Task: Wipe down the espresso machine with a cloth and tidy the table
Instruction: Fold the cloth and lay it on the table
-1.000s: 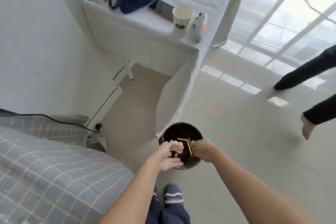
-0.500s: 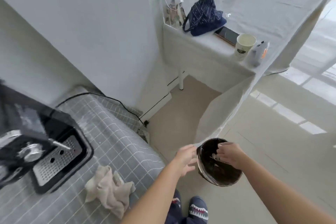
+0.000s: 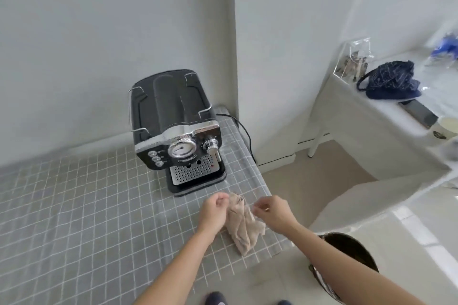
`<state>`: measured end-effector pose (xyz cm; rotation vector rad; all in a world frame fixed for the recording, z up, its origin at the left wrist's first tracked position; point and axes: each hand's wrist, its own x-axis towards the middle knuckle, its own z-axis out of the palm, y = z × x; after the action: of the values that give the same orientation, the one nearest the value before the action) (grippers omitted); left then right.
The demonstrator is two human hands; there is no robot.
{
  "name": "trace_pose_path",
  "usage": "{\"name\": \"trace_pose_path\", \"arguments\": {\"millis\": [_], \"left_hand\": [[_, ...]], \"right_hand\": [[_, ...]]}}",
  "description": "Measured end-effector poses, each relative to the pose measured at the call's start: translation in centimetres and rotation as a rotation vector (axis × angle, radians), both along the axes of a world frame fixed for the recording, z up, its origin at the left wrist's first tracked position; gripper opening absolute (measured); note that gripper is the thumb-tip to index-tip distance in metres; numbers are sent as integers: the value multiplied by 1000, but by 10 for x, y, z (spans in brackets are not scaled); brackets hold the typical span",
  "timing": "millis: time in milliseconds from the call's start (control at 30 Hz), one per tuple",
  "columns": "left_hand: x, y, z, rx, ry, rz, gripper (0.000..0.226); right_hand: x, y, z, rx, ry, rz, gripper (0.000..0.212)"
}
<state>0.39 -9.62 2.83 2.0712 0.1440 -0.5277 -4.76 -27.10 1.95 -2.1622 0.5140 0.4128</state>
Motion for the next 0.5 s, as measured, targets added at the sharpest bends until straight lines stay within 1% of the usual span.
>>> {"name": "trace_pose_path", "arguments": {"millis": [67,133,167,233,300,367,433,467,500], "left_hand": [[5,32,-9,49,-46,3,17],[9,54,-17,85,-86,-22,16],[11,62,-21,95,-97,-41,17],[13,72,-28,96,-108,-87,19],[15,75,-30,111,-125,-148,25],[16,74,-28,117,-164,-265,37],[19,68,-25,86,-200,-458,57],[21,63,-21,65,-199,-560,67],[23,58,-15,49,-187,-657,72]], "right_hand": [[0,42,-3,-131,21,48,34],[0,73,-4,-299,58,56,40],[1,84,-4,-369,73,56,38],[4,94,-2,-440,73,49,26],[5,93,-1,-424,40,47,16],[5,86,7,-324,-18,75,9],[4,80,30,-204,-72,191,9],[4,77,44,-175,-95,262,12],[4,73,57,-171,-117,327,13]]}}
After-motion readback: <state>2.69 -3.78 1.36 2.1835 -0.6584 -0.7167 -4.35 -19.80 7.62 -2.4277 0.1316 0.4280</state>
